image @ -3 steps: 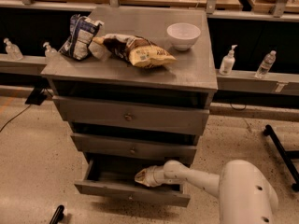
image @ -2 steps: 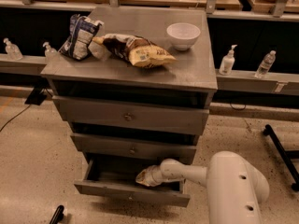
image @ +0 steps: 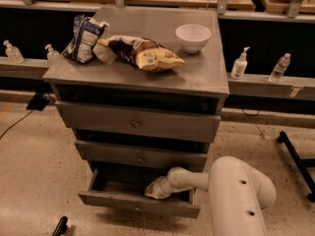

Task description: Open bottom drawer

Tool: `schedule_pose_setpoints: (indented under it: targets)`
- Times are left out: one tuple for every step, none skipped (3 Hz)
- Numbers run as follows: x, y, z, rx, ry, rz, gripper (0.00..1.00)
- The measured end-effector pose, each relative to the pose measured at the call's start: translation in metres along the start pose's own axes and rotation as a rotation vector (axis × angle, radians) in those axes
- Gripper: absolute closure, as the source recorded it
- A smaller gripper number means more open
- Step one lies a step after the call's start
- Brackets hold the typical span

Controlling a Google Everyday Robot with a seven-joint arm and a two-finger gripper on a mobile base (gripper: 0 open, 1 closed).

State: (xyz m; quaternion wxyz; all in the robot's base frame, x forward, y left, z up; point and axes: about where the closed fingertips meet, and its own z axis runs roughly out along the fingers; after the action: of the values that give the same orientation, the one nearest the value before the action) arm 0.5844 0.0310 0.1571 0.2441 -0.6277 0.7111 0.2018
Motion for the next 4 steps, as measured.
schedule_pose_setpoints:
  targets:
    - [0.001,0.005,0.000,-0.016,0.003,-0.007,1.00]
    - [0.001,0.005,0.000,-0.016,0.003,-0.007,1.00]
    - [-0.006,0.017,-0.005,-0.036,-0.028,-0.034,1.00]
    - [-0.007,0.017,-0.005,-0.036,-0.028,-0.035,1.00]
